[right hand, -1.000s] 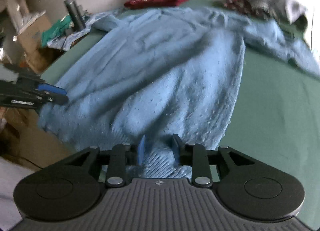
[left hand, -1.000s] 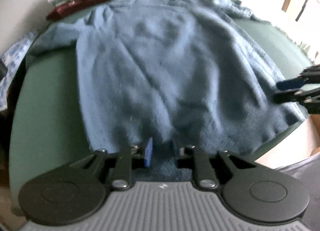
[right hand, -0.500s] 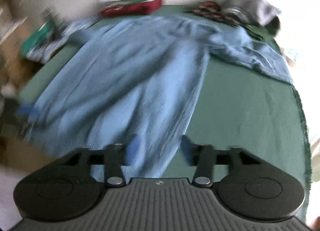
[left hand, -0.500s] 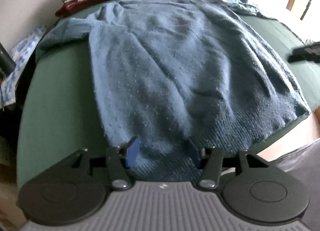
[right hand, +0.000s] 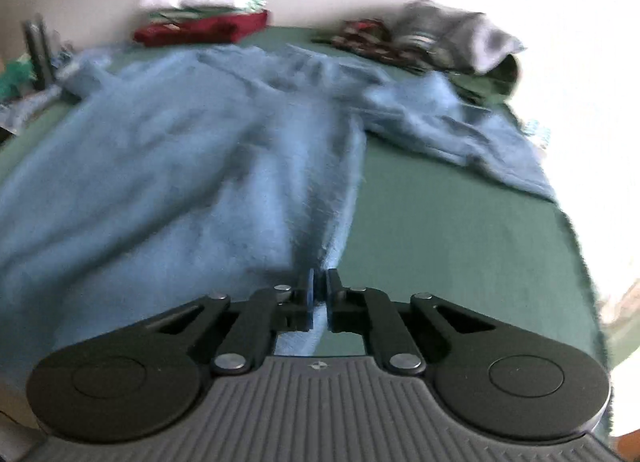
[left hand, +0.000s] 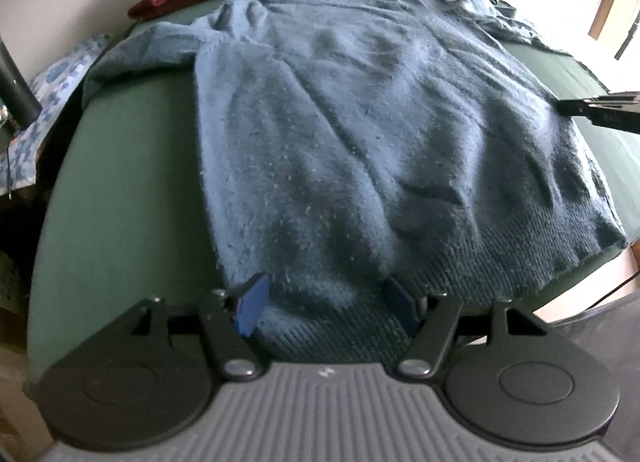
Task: Fold clothes
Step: 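Open both grippers to release the hem and smooth the sweater, then press the sweater body flat with both open grippers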
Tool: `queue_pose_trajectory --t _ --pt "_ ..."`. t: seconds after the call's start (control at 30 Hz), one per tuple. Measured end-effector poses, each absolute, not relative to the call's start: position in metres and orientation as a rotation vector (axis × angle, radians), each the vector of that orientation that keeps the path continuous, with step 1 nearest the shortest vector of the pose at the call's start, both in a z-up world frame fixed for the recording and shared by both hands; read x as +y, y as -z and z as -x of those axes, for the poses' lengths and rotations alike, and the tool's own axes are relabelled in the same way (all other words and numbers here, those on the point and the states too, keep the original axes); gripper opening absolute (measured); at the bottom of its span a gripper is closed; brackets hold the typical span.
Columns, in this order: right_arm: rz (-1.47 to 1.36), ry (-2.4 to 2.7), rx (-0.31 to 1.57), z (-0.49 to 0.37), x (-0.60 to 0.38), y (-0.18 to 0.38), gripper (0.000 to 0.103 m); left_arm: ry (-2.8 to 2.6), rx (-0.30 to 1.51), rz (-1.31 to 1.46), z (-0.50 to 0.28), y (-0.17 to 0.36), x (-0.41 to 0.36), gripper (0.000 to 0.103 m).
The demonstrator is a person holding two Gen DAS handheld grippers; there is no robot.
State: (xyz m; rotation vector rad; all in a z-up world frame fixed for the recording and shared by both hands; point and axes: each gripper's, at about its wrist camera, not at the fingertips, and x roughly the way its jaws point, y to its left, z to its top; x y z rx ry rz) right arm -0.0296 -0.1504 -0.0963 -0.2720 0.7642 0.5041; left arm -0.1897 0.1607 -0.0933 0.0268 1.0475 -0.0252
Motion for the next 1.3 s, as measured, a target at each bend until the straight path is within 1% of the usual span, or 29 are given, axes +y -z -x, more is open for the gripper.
queue_pose_trajectory --t 0.13,0.2,0.27,0.3,0.4,0.43,0.47,0.5,0.53,0.6,0.63,0.67,0.7,0.73,0.77,0.83,1.0,1.03,1.07,1.13,1.23,1.27,1.3 --pt "0.285 -0.445 0.753 0.032 -0.148 0.090 0.003 0.037 1.059 -0.045 0.186 0.093 0.162 0.072" --pt "0.236 -0.428 0.721 0.032 -0.146 0.081 0.012 0.046 1.065 -0.070 0.183 0.090 0.161 0.071" --pt "0.145 -0.490 0.711 0.033 -0.142 0.074 0.025 0.054 1.049 -0.083 0.178 0.085 0.160 0.067" --pt "0.106 -0.538 0.730 0.032 -0.136 0.073 0.027 0.058 1.034 -0.082 0.175 0.083 0.159 0.067" --pt "0.019 -0.673 0.789 0.029 -0.118 0.081 0.026 0.054 1.036 -0.076 0.165 0.087 0.154 0.067" --pt "0.031 -0.689 0.798 0.029 -0.112 0.087 0.025 0.047 1.035 -0.073 0.165 0.089 0.154 0.073" --pt "0.063 -0.669 0.807 0.031 -0.109 0.093 0.022 0.038 1.034 -0.070 0.166 0.091 0.155 0.074" --pt "0.075 -0.642 0.799 0.032 -0.112 0.097 0.016 0.030 1.032 -0.066 0.167 0.093 0.156 0.075" --pt "0.073 -0.629 0.791 0.033 -0.117 0.098 0.013 0.028 1.025 -0.057 0.166 0.092 0.158 0.078" --pt "0.102 -0.614 0.783 0.034 -0.126 0.098 0.013 0.027 1.008 -0.034 0.164 0.089 0.163 0.082" --pt "0.127 -0.611 0.779 0.035 -0.127 0.098 0.013 0.027 0.999 -0.023 0.164 0.088 0.166 0.081" --pt "0.149 -0.613 0.778 0.036 -0.125 0.098 0.016 0.027 0.990 -0.012 0.163 0.086 0.168 0.079" --pt "0.162 -0.615 0.781 0.037 -0.123 0.097 0.018 0.027 0.981 -0.001 0.162 0.085 0.171 0.075" --pt "0.171 -0.617 0.786 0.037 -0.121 0.097 0.030 0.027 0.973 0.010 0.161 0.084 0.174 0.074" --pt "0.177 -0.614 0.786 0.038 -0.119 0.097 0.050 0.026 0.964 0.021 0.160 0.082 0.176 0.074" --pt "0.182 -0.602 0.782 0.040 -0.116 0.098 0.070 0.026 0.946 0.044 0.158 0.079 0.181 0.074" --pt "0.197 -0.572 0.770 0.046 -0.109 0.101 0.071 0.037 0.924 0.128 0.139 0.086 0.199 0.075" --pt "0.200 -0.566 0.768 0.048 -0.108 0.102 0.071 0.035 0.941 0.110 0.137 0.092 0.200 0.075" --pt "0.203 -0.560 0.765 0.049 -0.107 0.103 0.068 0.030 0.958 0.087 0.135 0.098 0.201 0.074" --pt "0.208 -0.548 0.760 0.051 -0.104 0.104 0.066 0.048 0.944 0.041 0.139 0.101 0.202 0.078" --pt "0.217 -0.530 0.753 0.055 -0.100 0.105 0.066 0.086 0.939 -0.026 0.138 0.102 0.200 0.083" --pt "0.220 -0.524 0.751 0.056 -0.098 0.106 0.066 0.095 0.939 -0.040 0.135 0.101 0.199 0.083" --pt "0.213 -0.514 0.747 0.057 -0.097 0.107 0.067 0.106 0.931 -0.043 0.131 0.100 0.199 0.080"
